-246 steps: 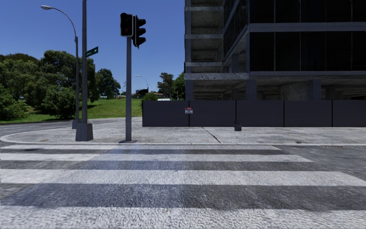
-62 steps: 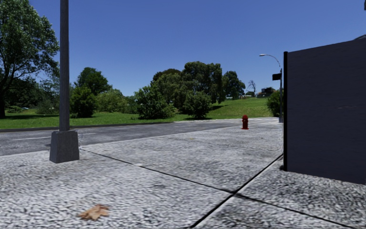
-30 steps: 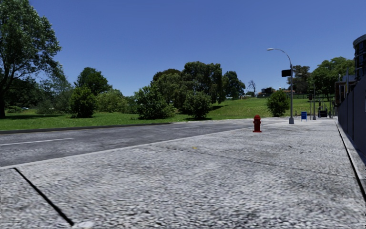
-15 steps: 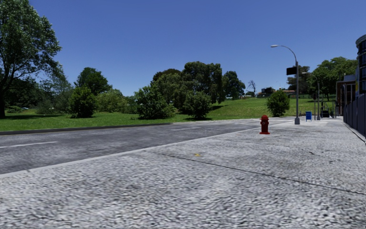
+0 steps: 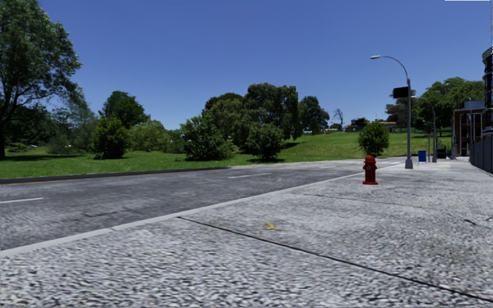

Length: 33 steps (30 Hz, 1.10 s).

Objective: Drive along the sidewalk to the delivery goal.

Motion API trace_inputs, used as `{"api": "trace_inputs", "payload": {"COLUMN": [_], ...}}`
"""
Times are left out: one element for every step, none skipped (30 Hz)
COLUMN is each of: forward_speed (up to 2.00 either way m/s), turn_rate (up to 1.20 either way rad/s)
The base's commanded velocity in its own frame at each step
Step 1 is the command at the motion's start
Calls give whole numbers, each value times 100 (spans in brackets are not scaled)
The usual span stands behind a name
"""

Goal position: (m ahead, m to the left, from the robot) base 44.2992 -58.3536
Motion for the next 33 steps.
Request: {"api": "trace_inputs", "payload": {"forward_speed": [200,200,200,200,200,200,200,200,200,200,200,200,200,200,200,200,200,200,200,200,200,200,200,200,200,200,200,200,200,200,200,200,200], "turn_rate": [-120,-120,-120,-120,-120,-120,-120,-120,-120,-120,-120,-98,-98,-84,-72,-53,-14,-11,-11,-10,-10,-8,0,0,0,0,0,0,0,0,-42,-93,-120]}}
